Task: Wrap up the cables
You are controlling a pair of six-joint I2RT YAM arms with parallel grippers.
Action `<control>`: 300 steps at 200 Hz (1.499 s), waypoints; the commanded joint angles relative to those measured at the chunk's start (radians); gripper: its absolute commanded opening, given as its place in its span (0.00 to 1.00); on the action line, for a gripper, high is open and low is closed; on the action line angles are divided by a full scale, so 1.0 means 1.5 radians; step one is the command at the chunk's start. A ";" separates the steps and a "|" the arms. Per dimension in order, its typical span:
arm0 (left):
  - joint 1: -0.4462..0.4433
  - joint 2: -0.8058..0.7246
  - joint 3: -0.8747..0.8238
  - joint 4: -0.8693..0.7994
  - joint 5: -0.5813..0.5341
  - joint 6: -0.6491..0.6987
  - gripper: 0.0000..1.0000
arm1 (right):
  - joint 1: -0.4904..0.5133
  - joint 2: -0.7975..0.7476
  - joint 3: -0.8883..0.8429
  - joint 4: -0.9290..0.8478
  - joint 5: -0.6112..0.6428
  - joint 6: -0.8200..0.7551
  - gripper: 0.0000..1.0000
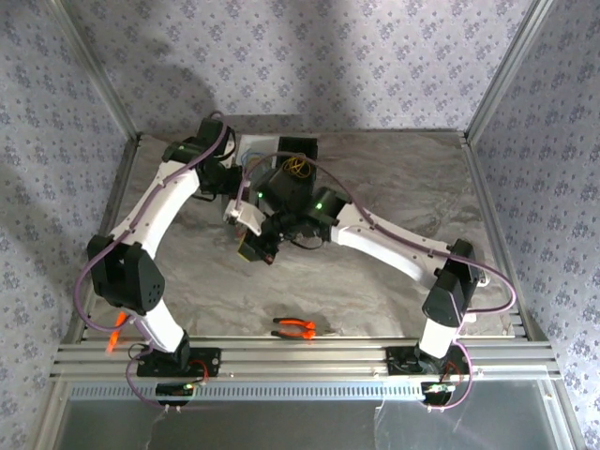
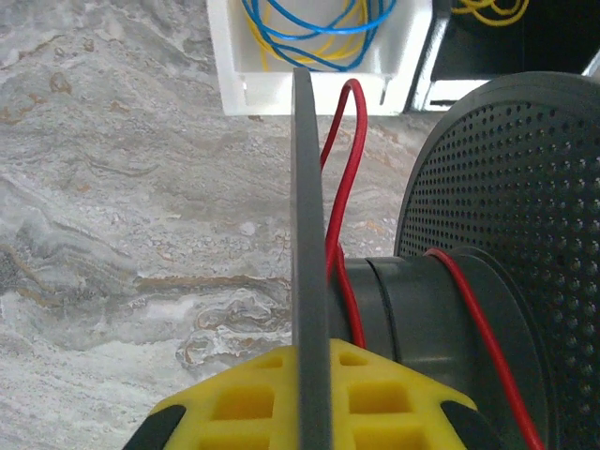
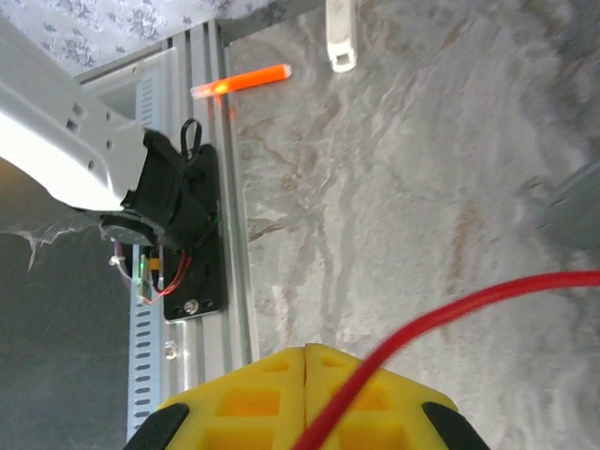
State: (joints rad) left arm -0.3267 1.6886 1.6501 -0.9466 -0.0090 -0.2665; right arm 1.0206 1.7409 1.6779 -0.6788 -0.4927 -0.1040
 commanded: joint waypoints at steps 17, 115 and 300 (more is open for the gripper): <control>0.038 -0.055 0.082 0.102 -0.001 -0.043 0.00 | 0.030 -0.036 -0.147 0.129 -0.036 0.083 0.00; 0.163 -0.219 -0.059 0.352 0.395 -0.204 0.00 | -0.224 -0.043 -0.370 0.291 -0.102 0.134 0.00; 0.036 -0.293 -0.199 0.020 0.445 0.291 0.00 | -0.511 0.154 0.010 -0.011 -0.137 -0.035 0.00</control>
State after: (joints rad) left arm -0.2386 1.2507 1.2980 -0.7425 0.6861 0.0895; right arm 0.3317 1.9339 1.6485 -0.6693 -0.8005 -0.1802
